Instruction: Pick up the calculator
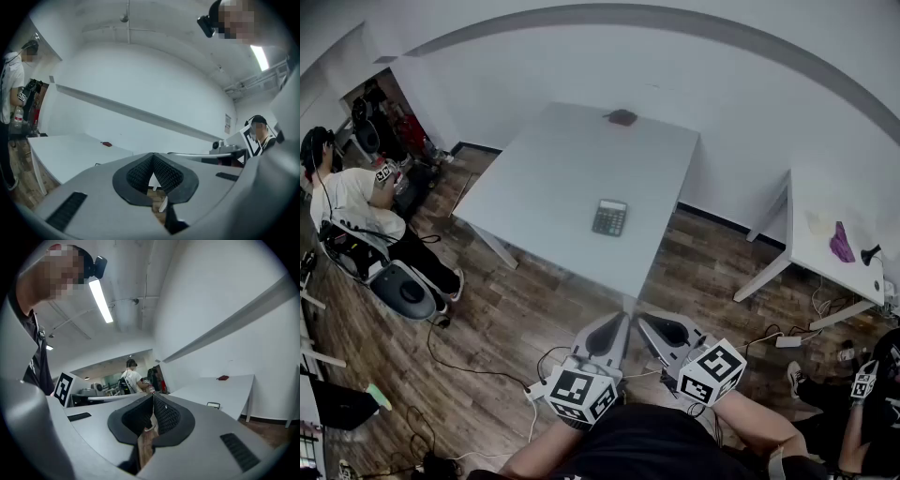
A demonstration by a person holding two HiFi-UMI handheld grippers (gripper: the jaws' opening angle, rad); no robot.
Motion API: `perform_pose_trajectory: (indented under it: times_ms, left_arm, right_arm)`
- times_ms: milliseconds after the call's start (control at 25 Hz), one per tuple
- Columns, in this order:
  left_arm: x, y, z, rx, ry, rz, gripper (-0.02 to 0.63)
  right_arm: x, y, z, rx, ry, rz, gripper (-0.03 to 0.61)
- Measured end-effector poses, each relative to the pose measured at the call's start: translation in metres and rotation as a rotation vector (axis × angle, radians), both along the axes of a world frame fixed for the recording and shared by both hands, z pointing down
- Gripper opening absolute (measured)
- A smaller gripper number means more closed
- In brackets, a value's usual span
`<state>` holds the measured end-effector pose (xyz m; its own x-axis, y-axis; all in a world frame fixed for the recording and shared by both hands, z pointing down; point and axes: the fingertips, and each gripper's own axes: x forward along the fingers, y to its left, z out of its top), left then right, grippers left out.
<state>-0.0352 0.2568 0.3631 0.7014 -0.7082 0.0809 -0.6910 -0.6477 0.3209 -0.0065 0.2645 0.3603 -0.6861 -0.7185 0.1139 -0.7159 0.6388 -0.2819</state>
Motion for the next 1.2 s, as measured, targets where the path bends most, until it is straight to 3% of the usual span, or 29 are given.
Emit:
perform_pose_trajectory:
  times_ms: [280, 680, 960, 1200]
  left_arm:
    - [-0.034, -0.07, 0.008, 0.006, 0.005, 0.017, 0.006]
    - [-0.047, -0.123, 0.012, -0.01, 0.018, 0.005, 0.006]
    - [-0.034, -0.174, 0.029, -0.052, -0.002, -0.032, 0.006]
    - [-0.002, -0.227, 0.035, -0.059, 0.004, -0.063, 0.006]
  right_arm:
    - [-0.039, -0.069, 0.005, -0.02, -0.007, -0.029, 0.015]
    - [-0.049, -0.128, 0.008, -0.037, -0.033, -0.084, 0.015]
    - [-0.029, -0.184, 0.025, -0.073, -0.062, -0.114, 0.016]
    - [0.01, -0.255, 0.042, -0.106, -0.058, -0.145, 0.017]
